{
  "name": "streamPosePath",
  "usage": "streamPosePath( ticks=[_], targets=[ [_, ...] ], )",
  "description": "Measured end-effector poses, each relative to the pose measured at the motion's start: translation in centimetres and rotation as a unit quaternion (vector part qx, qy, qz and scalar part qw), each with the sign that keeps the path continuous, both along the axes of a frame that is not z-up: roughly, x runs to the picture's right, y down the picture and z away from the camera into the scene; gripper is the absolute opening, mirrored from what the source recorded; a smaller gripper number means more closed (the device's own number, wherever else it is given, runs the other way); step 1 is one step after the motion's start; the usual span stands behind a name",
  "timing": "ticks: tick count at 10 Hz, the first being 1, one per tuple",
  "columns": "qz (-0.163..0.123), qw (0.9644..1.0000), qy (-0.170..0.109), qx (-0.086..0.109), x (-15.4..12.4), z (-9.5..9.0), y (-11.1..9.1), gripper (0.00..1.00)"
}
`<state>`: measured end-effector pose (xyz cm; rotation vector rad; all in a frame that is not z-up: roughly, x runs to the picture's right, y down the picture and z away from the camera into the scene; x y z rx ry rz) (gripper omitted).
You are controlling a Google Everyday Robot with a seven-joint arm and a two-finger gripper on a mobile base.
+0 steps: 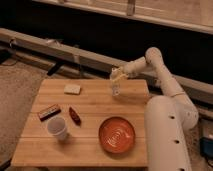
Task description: Stand the bottle upright
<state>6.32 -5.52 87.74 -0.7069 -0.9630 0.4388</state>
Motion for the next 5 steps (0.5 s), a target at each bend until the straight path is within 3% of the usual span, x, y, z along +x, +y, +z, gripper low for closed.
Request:
streamPosePath(
  ticks=[5],
  targets=[
    [0.011, 0.9999, -0.008, 0.007, -0.4, 1.3, 0.4, 0.01]
  ],
)
